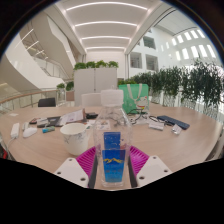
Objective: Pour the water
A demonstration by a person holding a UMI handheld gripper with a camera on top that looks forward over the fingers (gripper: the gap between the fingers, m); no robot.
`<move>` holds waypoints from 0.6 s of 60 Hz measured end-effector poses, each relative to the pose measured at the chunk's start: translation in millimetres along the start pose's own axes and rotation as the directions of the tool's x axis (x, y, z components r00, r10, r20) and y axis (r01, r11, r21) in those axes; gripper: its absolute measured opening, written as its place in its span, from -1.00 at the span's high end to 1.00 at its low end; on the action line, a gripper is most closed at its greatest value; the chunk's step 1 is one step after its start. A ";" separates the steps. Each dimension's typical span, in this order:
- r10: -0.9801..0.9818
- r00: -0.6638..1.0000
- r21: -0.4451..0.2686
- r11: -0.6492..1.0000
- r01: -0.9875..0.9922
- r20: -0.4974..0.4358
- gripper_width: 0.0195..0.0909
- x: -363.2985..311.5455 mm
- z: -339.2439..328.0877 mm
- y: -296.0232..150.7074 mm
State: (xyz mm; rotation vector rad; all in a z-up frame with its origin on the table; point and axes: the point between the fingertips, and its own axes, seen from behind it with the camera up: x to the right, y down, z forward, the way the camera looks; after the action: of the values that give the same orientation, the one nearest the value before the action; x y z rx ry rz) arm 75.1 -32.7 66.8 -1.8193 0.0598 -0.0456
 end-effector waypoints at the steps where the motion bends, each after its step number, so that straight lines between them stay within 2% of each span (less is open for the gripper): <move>1: 0.012 1.000 0.006 1.000 -0.012 -0.005 0.22 3.8 5.7 1.0; 5: 0.027 1.000 0.012 1.000 -0.027 0.005 0.26 -0.2 10.0 -0.7; 7: 0.025 1.000 0.000 1.000 -0.025 0.016 0.34 -2.6 14.2 -0.6; 17: 0.060 0.997 -0.122 0.991 -0.054 0.046 0.43 0.0 16.8 1.0; 21: 0.050 0.998 -0.155 0.987 -0.045 0.030 0.49 15.5 19.8 -5.3; 24: -0.022 1.000 -0.171 0.985 0.022 -0.001 0.49 22.8 17.2 -17.4; 28: -0.142 0.990 -0.185 0.972 0.143 0.016 0.49 38.9 19.3 -39.7; 33: -0.392 0.919 -0.173 0.908 0.380 -0.038 0.49 49.0 31.0 -71.1; 34: -0.442 0.896 -0.176 0.885 0.431 -0.030 0.50 59.4 26.9 -86.3; 36: -0.544 0.838 -0.169 0.830 0.531 -0.039 0.50 59.3 40.4 -89.4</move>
State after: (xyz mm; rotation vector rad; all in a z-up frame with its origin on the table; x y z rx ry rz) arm 138.3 24.5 143.5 -1.9349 -0.4060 -0.5353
